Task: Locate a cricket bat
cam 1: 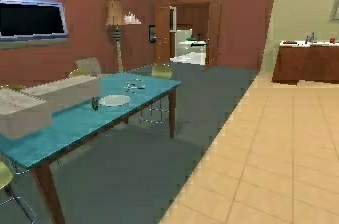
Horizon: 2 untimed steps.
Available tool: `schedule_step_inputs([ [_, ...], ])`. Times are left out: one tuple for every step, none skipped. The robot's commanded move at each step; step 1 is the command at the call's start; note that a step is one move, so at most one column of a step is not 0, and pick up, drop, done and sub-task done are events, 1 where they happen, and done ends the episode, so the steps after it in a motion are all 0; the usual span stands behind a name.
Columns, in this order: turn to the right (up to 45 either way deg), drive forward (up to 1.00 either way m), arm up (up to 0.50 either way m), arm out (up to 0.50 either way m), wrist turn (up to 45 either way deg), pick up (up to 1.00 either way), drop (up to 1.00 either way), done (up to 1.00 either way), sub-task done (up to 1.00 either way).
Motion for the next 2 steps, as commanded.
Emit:
schedule_step_inputs([
  [18.0,0.0,0.0,0.0,0.0,0.0,0.0,0.0,0.0],
  [0.0,1.0,0.0,0.0,0.0,0.0,0.0,0.0,0.0],
])
